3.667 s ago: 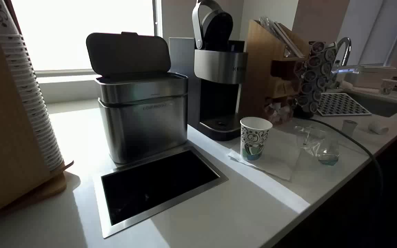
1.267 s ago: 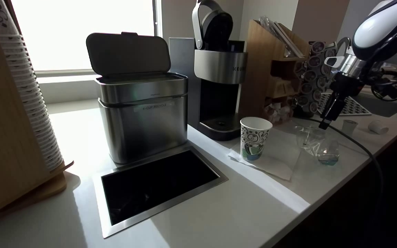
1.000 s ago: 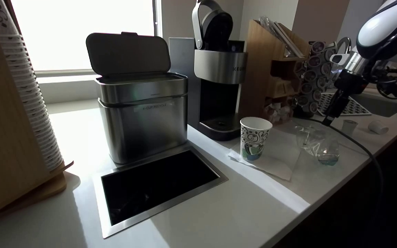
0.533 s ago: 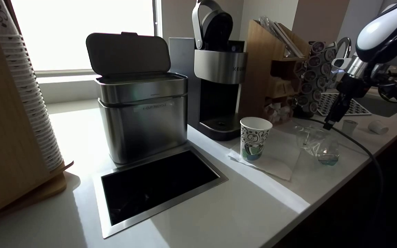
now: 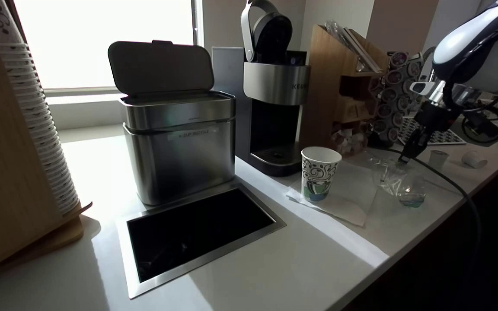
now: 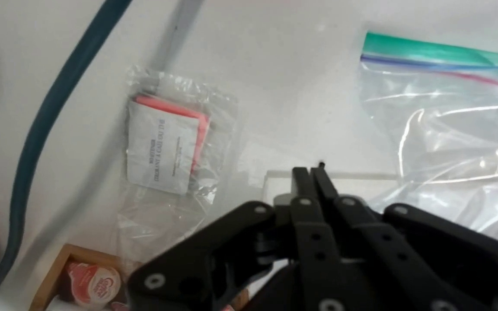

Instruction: Put the black straw in the coffee cup on the left.

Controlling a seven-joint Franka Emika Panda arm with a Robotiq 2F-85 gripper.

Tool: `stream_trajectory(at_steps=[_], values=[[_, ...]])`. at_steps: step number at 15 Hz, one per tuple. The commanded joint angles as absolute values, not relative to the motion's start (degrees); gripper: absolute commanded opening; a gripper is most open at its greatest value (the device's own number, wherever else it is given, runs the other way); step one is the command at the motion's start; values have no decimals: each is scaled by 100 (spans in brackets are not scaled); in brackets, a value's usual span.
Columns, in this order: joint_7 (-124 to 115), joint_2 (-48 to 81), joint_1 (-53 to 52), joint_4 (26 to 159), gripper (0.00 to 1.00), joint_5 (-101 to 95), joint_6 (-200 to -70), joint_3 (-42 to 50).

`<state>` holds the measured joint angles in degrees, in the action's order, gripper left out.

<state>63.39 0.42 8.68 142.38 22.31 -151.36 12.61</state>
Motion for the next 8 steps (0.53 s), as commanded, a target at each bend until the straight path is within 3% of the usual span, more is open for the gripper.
stream_trajectory(at_steps=[1, 8], values=[[6869, 347, 926, 14113, 0, 2893, -15180, 1081], [7379, 707, 889, 13945, 0, 3466, -15162, 1026]])
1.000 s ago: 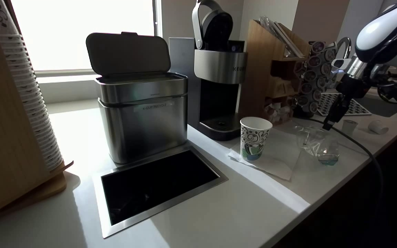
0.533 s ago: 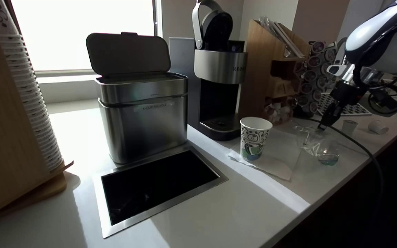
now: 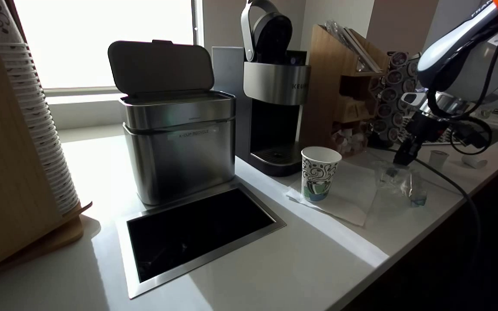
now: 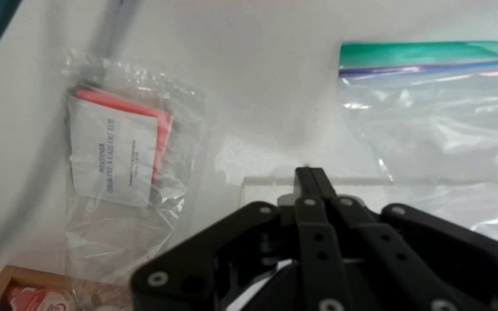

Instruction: Put the black straw in the coffee cup on the left.

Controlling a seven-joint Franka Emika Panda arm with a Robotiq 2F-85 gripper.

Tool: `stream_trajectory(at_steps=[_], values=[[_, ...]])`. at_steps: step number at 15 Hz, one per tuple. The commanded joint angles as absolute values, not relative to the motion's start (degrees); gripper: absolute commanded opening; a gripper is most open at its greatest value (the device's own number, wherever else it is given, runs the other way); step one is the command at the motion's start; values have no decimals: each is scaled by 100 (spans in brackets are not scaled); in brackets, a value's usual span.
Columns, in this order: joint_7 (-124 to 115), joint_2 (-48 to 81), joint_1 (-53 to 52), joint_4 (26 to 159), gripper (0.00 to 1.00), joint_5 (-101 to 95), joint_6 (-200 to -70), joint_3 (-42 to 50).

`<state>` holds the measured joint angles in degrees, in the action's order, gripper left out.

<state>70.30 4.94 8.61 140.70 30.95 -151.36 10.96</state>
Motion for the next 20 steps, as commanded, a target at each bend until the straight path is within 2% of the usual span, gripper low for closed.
stream_trajectory(at_steps=[1, 20], values=[[7425, 748, 891, 13921, 0, 3507, -15136, 1012], [6940, 1003, 1221, 13791, 0, 2639, -14890, 710]])
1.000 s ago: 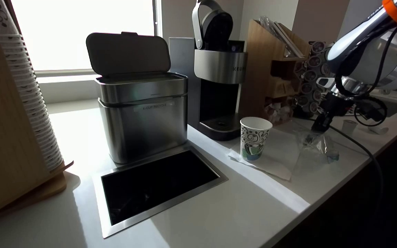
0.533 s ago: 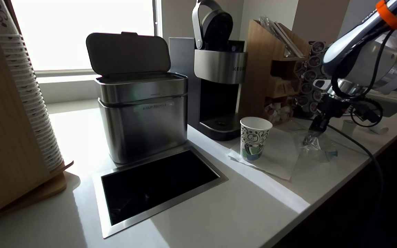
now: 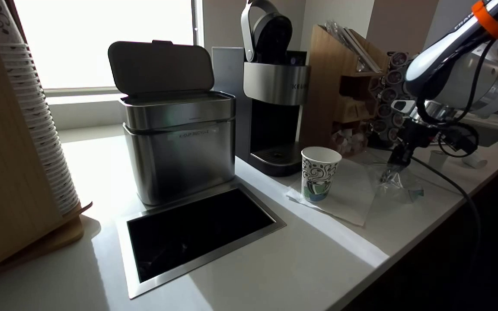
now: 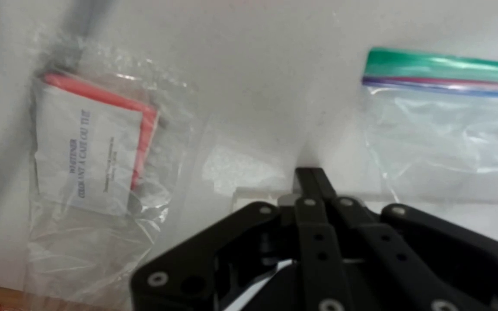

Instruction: Put the black straw in the coffee cup on the left.

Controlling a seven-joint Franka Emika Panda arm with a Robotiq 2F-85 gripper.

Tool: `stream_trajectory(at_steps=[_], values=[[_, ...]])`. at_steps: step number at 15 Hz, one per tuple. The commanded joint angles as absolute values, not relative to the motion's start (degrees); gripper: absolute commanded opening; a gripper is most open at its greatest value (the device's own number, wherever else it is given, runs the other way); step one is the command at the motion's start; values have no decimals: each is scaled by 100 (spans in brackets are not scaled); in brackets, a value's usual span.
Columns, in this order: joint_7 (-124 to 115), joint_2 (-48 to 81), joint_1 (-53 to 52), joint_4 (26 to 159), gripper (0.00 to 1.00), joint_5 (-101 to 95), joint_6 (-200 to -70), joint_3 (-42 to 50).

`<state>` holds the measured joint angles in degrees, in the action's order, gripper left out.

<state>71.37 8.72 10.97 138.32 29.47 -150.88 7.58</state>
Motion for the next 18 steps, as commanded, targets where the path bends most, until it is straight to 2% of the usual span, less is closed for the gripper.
stream_trajectory(at_steps=[1, 18], values=[[6871, 999, 1227, 13788, 0, 2532, -14847, 726], [5157, 933, 1286, 13615, 0, 459, -13896, 1012]])
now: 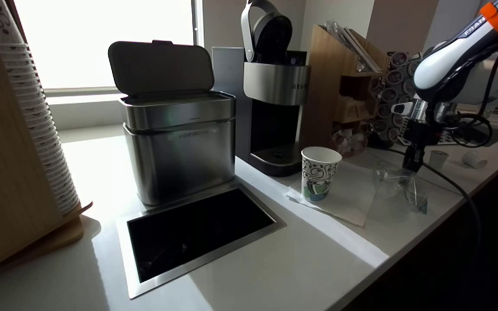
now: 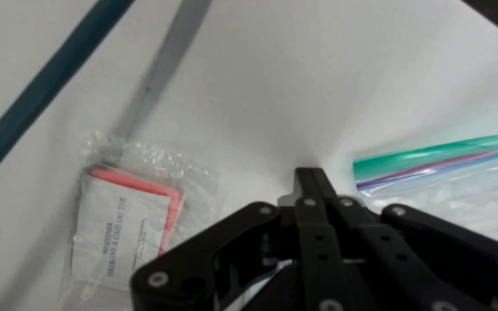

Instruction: Put the black straw in the coffee cup on the left.

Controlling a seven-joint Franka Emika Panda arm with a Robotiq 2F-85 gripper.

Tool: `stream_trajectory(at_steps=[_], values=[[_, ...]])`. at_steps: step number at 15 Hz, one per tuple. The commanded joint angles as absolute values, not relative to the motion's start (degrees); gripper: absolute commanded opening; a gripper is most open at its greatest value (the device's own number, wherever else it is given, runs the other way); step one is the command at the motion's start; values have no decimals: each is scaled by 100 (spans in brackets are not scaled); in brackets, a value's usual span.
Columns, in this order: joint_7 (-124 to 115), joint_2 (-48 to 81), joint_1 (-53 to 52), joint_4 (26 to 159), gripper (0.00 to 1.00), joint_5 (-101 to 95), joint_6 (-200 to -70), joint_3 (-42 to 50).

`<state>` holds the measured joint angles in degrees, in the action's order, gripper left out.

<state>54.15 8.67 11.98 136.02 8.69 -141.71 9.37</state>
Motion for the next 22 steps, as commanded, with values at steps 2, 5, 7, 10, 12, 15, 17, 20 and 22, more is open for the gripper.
stream_trajectory(at_steps=[2, 5, 7, 10, 12, 15, 17, 20, 22], values=[[5068, 927, 1295, 13604, 0, 344, -13826, 1026], [5285, 879, 1342, 13601, 0, 670, -13984, 927], [5420, 911, 1350, 13591, 0, 839, -14173, 858], [5630, 961, 1371, 13571, 0, 1161, -14331, 747], [5777, 971, 1378, 13561, 0, 1401, -14451, 674], [5973, 1022, 1377, 13500, 0, 1683, -14630, 585], [6077, 1038, 1384, 13461, 0, 1814, -14711, 539], [6261, 1067, 1395, 13421, 0, 2043, -14849, 461], [6400, 1104, 1396, 13415, 0, 2212, -14906, 408]])
